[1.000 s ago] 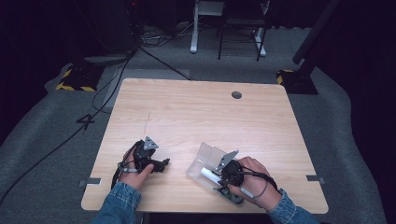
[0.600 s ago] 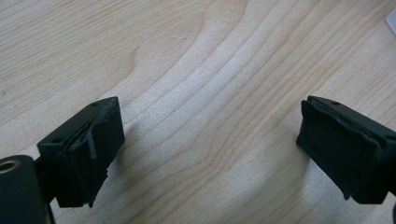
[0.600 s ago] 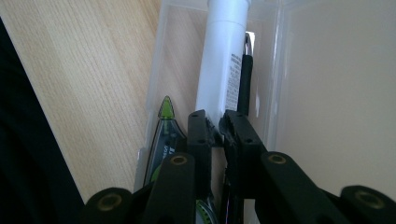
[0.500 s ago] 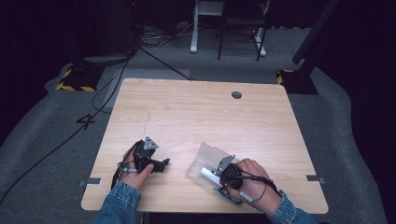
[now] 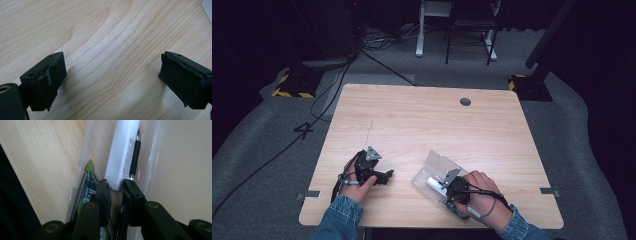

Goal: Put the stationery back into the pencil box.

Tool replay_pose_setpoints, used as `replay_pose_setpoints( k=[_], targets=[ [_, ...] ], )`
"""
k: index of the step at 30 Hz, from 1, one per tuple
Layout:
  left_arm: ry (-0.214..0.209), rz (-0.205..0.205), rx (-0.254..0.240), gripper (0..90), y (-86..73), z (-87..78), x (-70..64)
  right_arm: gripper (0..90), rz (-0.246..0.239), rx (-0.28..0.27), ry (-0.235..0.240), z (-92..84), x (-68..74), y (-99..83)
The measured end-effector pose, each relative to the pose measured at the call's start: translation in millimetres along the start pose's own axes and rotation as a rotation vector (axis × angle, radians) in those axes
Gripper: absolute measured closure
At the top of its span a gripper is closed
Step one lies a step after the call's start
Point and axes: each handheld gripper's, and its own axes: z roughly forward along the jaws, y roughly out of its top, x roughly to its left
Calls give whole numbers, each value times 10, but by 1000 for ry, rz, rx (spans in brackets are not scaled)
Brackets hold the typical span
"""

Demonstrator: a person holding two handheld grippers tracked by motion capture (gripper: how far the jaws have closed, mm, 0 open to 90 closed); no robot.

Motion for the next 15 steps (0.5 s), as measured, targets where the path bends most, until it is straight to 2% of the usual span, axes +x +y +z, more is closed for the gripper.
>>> replay_pose_setpoints(
  k=[1,4,6,8,11,15],
  targets=[
    [-1,0,-1,74,0,1,0,737,12,8,-1,6,-6,0],
    [0,0,-1,74,-1,1,0,742,-5,7,-19,17,-9,6],
    [-1,0,-1,74,0,0,0,797,-24,9,-33,1,-6,9],
    [-1,0,-1,74,0,1,0,842,-69,16,-62,-17,4,13],
    [-1,0,-1,74,0,1,0,848,-86,16,-68,-17,15,19],
    [-1,0,-1,74,0,1,0,873,-80,-19,-47,-37,20,24]
  ],
)
